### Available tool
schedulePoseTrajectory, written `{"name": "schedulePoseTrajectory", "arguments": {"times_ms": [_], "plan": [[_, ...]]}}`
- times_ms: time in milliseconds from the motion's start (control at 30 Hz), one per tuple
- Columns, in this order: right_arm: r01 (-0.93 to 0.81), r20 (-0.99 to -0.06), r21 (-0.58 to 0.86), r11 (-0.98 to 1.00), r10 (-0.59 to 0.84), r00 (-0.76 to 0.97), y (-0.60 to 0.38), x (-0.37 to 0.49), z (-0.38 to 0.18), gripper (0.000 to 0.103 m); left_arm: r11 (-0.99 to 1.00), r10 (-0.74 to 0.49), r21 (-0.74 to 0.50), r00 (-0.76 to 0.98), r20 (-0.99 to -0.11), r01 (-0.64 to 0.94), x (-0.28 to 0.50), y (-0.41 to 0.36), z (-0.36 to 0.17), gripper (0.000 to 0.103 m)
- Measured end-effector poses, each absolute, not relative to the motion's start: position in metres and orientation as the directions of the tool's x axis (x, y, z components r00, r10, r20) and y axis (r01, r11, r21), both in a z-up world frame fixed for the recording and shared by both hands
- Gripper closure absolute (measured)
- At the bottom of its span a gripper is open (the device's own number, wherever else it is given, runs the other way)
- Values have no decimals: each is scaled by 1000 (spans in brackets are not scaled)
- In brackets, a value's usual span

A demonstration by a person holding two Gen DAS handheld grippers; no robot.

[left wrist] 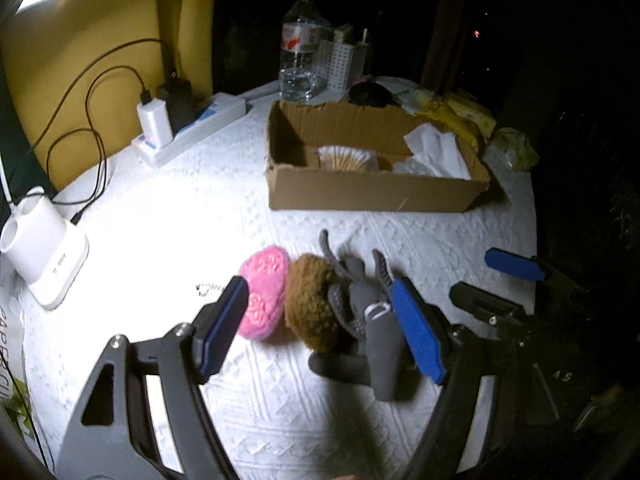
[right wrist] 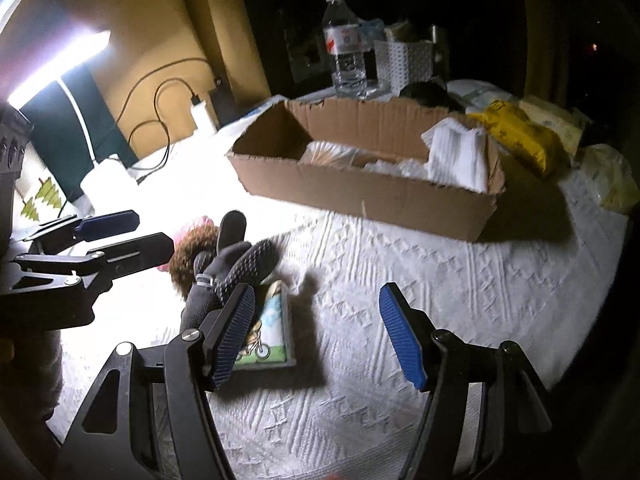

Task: Organize soft objects
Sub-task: 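Grasp the grey plush toy with the left tool while the right tool grasps the cartoon tissue pack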

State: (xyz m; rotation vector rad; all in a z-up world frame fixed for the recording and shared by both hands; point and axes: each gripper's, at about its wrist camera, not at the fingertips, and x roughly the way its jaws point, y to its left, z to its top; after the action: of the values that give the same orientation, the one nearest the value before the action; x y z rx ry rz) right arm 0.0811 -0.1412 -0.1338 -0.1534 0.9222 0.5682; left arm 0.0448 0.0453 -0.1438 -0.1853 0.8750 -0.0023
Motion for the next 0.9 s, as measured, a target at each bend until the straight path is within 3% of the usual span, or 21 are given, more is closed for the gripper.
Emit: {"name": "schedulePoseTrajectory", "arguments": {"times_ms": [700,767,833,900], "plan": [[-622,-855,117,775,397,334,-96,67,-177,35,983,-74,-159,596,-800,-91,38,47,-165,28],[-624,-854,125,771,404,328,-98,67,-178,38,984,-78,-157,595,-800,-82,38,44,-164,28],[-619,-854,133,774,406,325,-101,68,-178,51,985,-82,-154,594,-800,-72,39,40,-163,28],[-613,-854,129,779,402,331,-106,69,-176,52,987,-82,-147,595,-799,-62,39,36,-161,28]]}}
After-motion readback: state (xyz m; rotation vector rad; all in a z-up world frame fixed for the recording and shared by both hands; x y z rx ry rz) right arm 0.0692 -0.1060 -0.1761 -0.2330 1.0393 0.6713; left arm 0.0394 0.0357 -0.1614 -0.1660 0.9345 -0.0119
